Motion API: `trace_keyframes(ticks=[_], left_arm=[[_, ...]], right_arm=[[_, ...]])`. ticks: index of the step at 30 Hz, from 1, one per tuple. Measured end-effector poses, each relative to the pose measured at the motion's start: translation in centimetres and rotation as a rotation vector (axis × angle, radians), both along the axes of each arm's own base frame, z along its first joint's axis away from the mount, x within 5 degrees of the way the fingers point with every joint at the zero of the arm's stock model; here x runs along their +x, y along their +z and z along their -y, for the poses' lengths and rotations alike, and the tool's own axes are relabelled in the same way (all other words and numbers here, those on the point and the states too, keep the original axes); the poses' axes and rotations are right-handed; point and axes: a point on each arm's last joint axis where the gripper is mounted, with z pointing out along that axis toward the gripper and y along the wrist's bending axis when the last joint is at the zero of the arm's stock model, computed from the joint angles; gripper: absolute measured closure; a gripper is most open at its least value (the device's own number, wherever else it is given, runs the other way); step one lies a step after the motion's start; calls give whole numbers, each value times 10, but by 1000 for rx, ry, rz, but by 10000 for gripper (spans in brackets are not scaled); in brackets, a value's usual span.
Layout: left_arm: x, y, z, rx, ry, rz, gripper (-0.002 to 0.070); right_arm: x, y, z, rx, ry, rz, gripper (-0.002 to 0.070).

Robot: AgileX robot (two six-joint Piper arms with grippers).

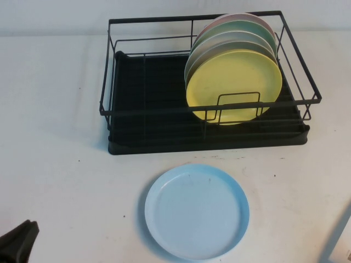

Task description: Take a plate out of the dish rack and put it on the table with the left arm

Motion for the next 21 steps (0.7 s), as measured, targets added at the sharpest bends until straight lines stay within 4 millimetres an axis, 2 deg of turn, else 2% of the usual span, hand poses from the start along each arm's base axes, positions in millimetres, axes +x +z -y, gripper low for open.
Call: trace_keyframes(ticks=[11, 21], left_arm=[[-11, -13, -20, 113, 191, -103, 675], [-27, -11, -27, 133, 271, -9, 676]], right_arm=[[0, 0, 0, 4, 0, 0, 696], [0, 0, 0, 6, 0, 0, 696]])
